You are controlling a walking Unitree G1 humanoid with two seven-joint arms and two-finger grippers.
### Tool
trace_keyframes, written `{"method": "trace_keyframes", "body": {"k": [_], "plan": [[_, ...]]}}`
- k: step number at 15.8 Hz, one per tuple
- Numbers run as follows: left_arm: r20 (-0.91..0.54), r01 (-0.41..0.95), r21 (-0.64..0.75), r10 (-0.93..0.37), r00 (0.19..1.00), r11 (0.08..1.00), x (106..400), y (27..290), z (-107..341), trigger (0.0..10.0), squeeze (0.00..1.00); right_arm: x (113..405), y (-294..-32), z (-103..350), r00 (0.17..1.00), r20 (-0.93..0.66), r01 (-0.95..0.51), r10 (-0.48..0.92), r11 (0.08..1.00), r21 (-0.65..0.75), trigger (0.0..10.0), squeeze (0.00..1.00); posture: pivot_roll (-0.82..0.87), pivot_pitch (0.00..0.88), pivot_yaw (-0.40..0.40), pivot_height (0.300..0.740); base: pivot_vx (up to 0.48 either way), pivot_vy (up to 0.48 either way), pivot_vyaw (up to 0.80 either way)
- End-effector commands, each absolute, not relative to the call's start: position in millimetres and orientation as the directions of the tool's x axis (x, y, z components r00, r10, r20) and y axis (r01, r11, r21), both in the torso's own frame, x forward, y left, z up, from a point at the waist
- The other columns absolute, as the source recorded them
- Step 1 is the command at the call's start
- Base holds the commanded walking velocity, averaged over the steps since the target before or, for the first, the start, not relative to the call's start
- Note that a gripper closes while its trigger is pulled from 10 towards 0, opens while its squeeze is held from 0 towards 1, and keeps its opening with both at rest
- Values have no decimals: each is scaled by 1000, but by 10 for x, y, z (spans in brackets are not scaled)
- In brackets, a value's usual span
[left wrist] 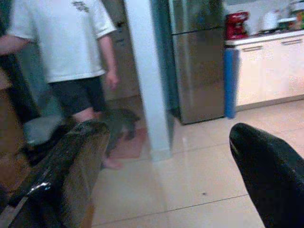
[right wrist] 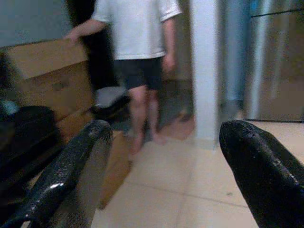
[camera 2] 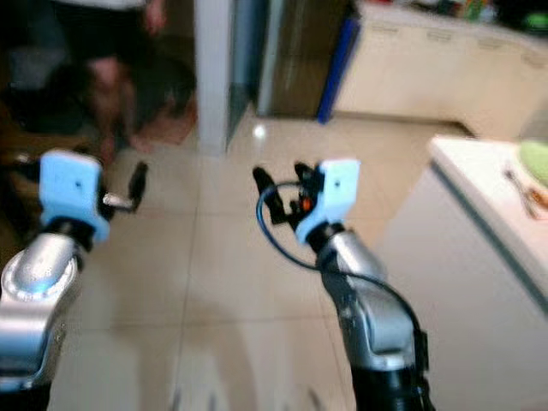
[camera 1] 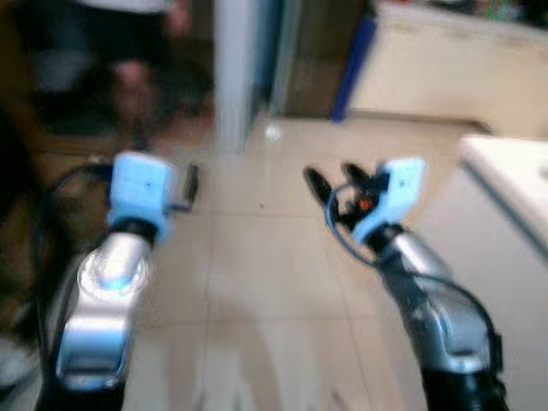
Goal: Setting the table
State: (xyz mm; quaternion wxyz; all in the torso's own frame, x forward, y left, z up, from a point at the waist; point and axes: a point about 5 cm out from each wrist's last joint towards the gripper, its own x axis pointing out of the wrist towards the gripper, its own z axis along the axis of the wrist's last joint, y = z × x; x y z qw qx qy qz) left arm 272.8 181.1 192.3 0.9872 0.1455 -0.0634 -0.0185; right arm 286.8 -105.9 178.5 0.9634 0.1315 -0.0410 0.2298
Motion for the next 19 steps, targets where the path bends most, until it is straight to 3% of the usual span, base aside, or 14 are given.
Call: {"method": "trace_keyframes", "body": {"k": [1, 9, 11, 15, 19], "plan": [[127, 60, 280, -99, 987, 958, 2735, 1694, 1952, 10000, 0, 2891, -1207, 1812, 915, 149, -401, 375, 888, 225, 10000, 0, 61, 0, -95, 740, 401, 0, -800], [132, 104, 290, -148, 980, 951, 2774, 1634, 1961, 10000, 0, 2984, -1488, 1982, 960, 262, -155, 102, 969, 191, 10000, 0, 60, 0, -81, 740, 398, 0, -100], [139, 121, 288, -167, 976, 950, 2777, 1612, 1964, 10000, 0, 2977, -1520, 1922, 966, 240, -131, 97, 983, 127, 10000, 0, 57, 0, -77, 740, 390, 0, 0], [154, 122, 292, -173, 973, 949, 2791, 1616, 2000, 10000, 0, 2965, -1533, 1898, 967, 245, -105, 68, 985, 140, 10000, 0, 55, 0, -71, 740, 387, 0, 0], [146, 168, 272, -213, 966, 947, 2854, 1500, 1964, 10000, 0, 2914, -1677, 1797, 982, 187, -20, -6, 991, 135, 10000, 0, 3, 0, -7, 740, 388, 0, 0]]}}
